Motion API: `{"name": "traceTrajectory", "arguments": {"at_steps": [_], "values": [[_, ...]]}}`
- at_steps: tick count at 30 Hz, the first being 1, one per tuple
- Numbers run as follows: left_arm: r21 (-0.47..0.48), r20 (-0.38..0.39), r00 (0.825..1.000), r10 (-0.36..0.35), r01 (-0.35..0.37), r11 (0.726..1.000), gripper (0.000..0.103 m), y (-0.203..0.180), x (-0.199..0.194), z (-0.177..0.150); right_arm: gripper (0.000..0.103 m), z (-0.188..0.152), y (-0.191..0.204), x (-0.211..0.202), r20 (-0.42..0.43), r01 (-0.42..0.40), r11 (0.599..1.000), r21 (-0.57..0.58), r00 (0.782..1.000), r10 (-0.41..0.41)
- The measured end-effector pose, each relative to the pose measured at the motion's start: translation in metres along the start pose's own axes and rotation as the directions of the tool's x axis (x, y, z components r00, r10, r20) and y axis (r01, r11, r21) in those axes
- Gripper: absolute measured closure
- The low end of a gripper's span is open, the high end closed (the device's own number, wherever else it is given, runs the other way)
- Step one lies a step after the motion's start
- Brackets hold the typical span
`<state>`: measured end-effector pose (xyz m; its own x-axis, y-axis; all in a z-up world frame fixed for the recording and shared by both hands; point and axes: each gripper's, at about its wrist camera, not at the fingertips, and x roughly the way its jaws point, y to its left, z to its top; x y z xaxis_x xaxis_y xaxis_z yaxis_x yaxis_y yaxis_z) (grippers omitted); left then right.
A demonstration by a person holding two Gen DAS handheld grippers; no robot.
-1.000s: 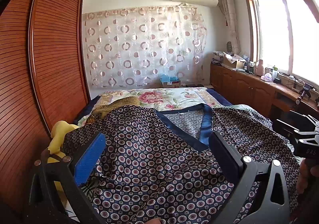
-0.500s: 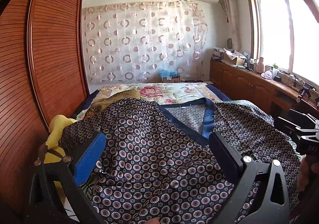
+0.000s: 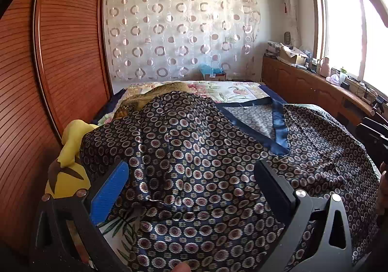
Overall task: Fold small clothes
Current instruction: 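Grasp the robe edge near the yellow plush with the left gripper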
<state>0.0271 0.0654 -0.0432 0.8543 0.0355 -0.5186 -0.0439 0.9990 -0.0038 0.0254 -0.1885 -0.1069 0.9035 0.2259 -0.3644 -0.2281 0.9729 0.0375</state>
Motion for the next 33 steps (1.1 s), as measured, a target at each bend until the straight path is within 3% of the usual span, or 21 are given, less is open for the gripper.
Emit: {"name": "traceTrajectory", "arguments": {"at_steps": [8,15,17,18,20,26,30,33], "values": [[-0.009,-0.063,0.998,0.032,-0.032,0.999,0.000,0.043,0.023,-0.007,0.000,0.006,0.005,0.014,-0.001,-0.029,0.999,-0.024,1.000,0.029],[-0.070,-0.139,0.990,0.006,-0.016,0.997,0.010,0.090,0.050,-0.016,0.000,0.010,0.010,0.026,-0.014,-0.054,0.997,-0.055,0.998,0.053],[-0.085,-0.168,0.986,0.006,-0.021,0.996,0.011,0.104,0.058,-0.019,0.000,0.009,0.008,0.031,-0.032,-0.064,0.996,-0.065,0.998,0.062],[-0.089,-0.177,0.984,0.006,-0.023,0.996,0.018,0.110,0.061,-0.020,0.000,0.009,0.007,0.034,-0.043,-0.076,0.995,-0.070,0.996,0.073],[-0.106,-0.209,0.978,0.013,-0.036,0.994,0.022,0.121,0.068,-0.023,0.000,0.007,0.011,0.038,-0.063,-0.092,0.993,-0.079,0.994,0.087],[-0.175,-0.274,0.962,0.000,-0.050,0.983,0.024,0.149,0.079,-0.038,0.000,0.000,0.010,0.058,-0.161,-0.141,0.987,-0.077,0.979,0.128],[-0.236,-0.314,0.946,-0.080,0.003,0.972,0.024,0.155,0.083,-0.051,0.000,-0.002,0.008,0.064,-0.199,-0.155,0.985,-0.071,0.970,0.139],[-0.243,-0.344,0.934,-0.097,0.012,0.970,0.024,0.155,0.086,-0.056,0.000,-0.002,0.008,0.065,-0.208,-0.151,0.985,-0.080,0.969,0.132]]}}
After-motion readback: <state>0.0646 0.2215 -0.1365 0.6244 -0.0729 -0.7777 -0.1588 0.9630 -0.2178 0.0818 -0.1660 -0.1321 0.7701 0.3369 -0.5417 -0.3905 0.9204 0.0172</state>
